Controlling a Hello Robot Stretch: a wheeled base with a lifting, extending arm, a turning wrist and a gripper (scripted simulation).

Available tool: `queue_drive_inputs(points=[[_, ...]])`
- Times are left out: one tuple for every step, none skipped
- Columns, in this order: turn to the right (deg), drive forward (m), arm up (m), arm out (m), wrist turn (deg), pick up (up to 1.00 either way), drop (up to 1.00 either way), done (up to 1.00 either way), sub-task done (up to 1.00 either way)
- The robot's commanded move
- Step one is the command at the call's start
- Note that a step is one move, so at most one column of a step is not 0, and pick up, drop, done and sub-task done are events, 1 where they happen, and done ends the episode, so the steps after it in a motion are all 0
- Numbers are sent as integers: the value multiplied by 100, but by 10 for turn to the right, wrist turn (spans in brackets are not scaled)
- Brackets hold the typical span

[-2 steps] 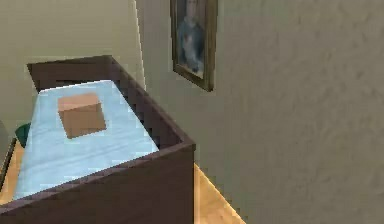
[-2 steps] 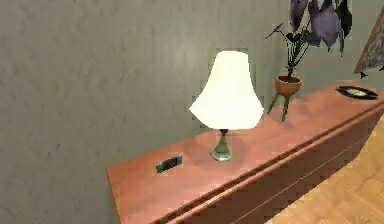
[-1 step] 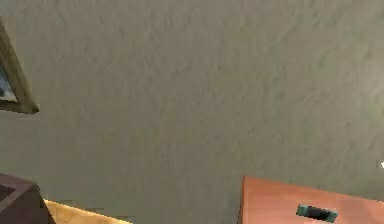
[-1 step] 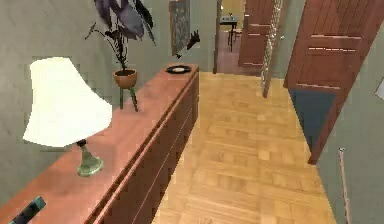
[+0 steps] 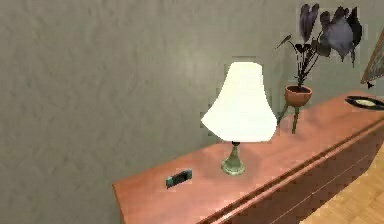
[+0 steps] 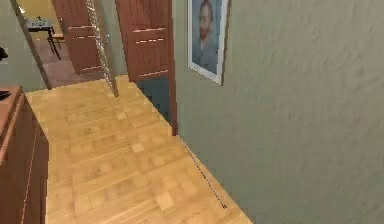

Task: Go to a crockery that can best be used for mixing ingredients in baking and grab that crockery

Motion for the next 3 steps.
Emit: queue_drive_inputs(points=[[450, 0, 0, 0, 0, 0, 0, 0, 0], [90, 0, 0, 0, 0, 0, 0, 0, 0], [0, 100, 0, 0, 0, 0, 0, 0, 0]])
